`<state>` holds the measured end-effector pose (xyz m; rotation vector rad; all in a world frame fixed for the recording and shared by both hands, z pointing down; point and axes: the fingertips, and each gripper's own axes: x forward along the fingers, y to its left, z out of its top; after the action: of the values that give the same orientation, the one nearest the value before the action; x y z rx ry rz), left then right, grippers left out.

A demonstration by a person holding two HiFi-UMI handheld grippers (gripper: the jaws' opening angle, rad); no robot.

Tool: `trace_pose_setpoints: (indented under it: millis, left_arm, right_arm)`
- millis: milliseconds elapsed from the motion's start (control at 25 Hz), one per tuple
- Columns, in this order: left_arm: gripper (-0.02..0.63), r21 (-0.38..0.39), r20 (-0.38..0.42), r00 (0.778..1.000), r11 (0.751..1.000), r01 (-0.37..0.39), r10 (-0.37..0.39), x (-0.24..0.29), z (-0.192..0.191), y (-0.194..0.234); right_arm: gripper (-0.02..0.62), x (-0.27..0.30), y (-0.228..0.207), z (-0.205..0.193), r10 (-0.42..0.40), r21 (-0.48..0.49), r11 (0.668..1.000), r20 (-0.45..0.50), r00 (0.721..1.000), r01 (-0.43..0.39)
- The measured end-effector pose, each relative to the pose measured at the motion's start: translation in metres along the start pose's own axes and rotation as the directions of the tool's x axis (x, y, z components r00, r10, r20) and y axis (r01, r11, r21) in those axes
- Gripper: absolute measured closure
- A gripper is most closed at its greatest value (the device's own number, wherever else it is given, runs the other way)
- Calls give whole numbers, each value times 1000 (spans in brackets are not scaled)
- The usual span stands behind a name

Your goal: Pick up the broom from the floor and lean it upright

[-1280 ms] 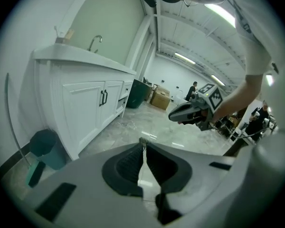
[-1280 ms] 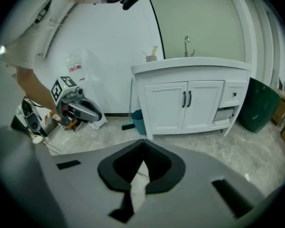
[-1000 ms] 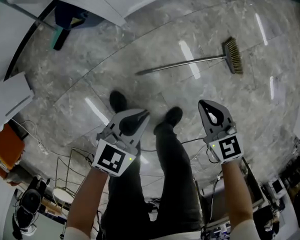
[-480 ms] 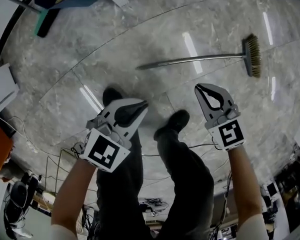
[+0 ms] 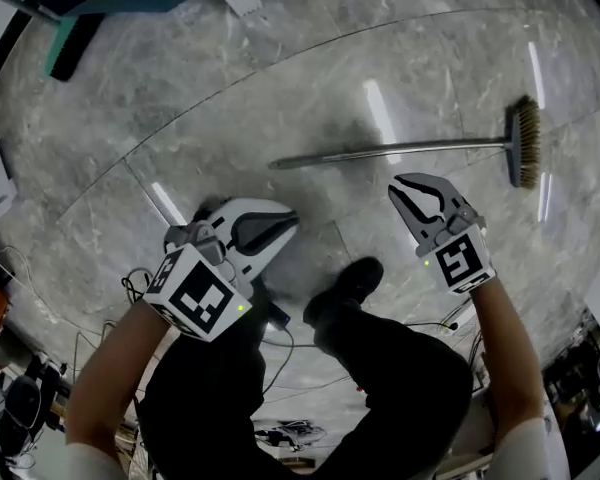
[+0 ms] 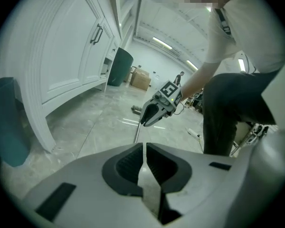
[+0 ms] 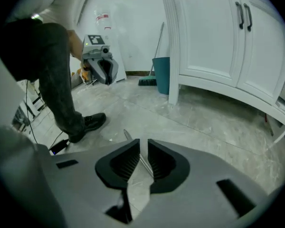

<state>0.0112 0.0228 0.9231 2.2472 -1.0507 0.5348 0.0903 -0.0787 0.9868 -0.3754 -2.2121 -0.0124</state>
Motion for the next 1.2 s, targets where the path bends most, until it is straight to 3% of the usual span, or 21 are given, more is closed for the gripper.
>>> trace_pose_setpoints:
  millis: [280, 520, 640, 880, 1200]
  left_arm:
    - [584, 20, 2, 994, 994, 112, -112, 39, -34, 5]
    - [584, -11, 7, 993, 993, 121, -121, 58, -61, 10]
    - [584, 5, -39, 991, 991, 131, -131, 56, -82, 5]
    - [584, -38, -52, 998, 998, 40, -42, 32, -101, 17]
    - [584, -67, -73, 997, 998, -8, 3, 15, -127, 8]
  right_arm:
    - [529, 61, 5, -42, 115, -155, 979, -99, 988, -129]
    - [515, 112, 7, -85, 166, -288, 934, -167, 972, -209]
    - [500, 132, 5, -100, 180, -320, 917, -201, 963, -239]
    - [482, 153, 5, -119, 214, -347, 888, -270, 939, -303]
    - [485, 170, 10, -146, 136, -483, 822, -348, 928, -301]
